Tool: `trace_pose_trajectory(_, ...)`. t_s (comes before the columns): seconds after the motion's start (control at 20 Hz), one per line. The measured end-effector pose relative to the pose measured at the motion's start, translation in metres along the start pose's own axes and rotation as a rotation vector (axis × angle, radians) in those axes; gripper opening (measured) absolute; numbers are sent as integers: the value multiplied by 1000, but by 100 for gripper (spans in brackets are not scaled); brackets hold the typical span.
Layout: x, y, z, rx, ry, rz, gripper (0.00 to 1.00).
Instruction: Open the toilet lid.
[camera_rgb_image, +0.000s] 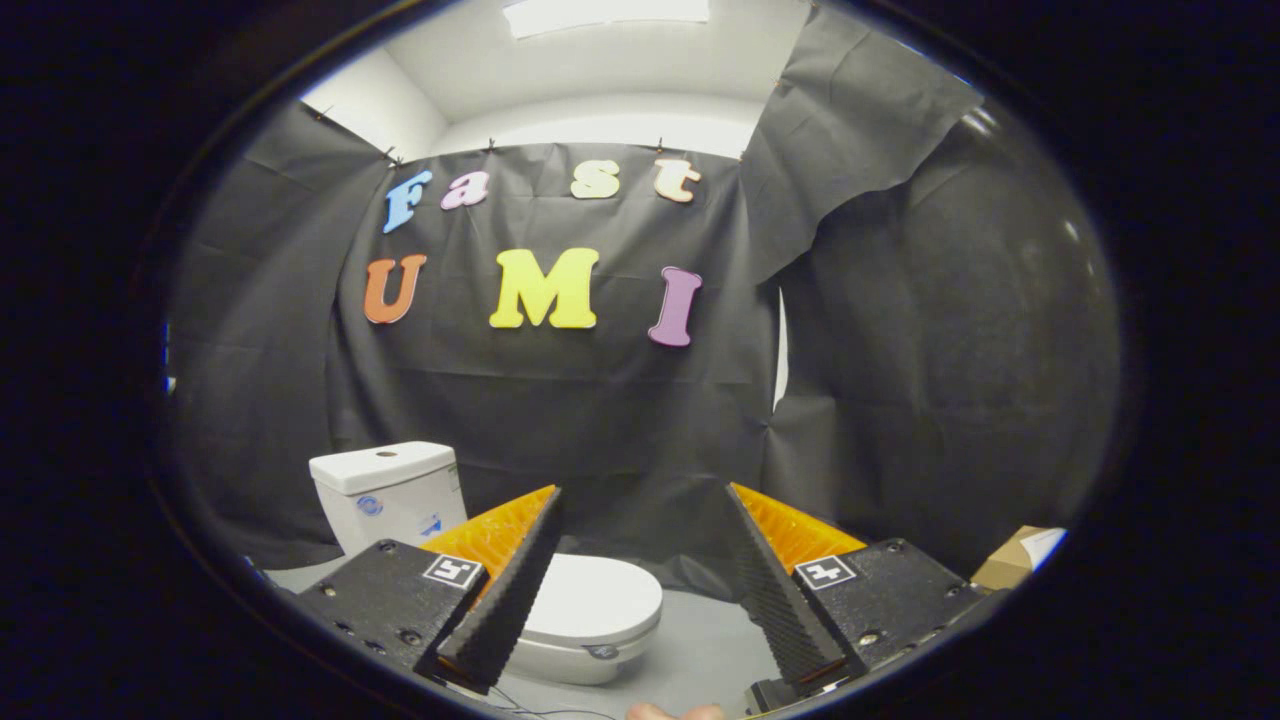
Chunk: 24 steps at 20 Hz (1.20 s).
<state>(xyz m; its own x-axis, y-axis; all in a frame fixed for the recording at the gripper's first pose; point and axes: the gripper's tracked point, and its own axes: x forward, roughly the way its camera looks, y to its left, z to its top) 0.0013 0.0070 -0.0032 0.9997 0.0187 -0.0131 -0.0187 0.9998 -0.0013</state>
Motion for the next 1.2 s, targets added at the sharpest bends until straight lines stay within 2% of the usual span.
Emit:
trace_pose_trajectory(0.7,3,16,-4,0,2,12,98)
trace_pose_trajectory(1.2,21,29,-53,51,109,23,98)
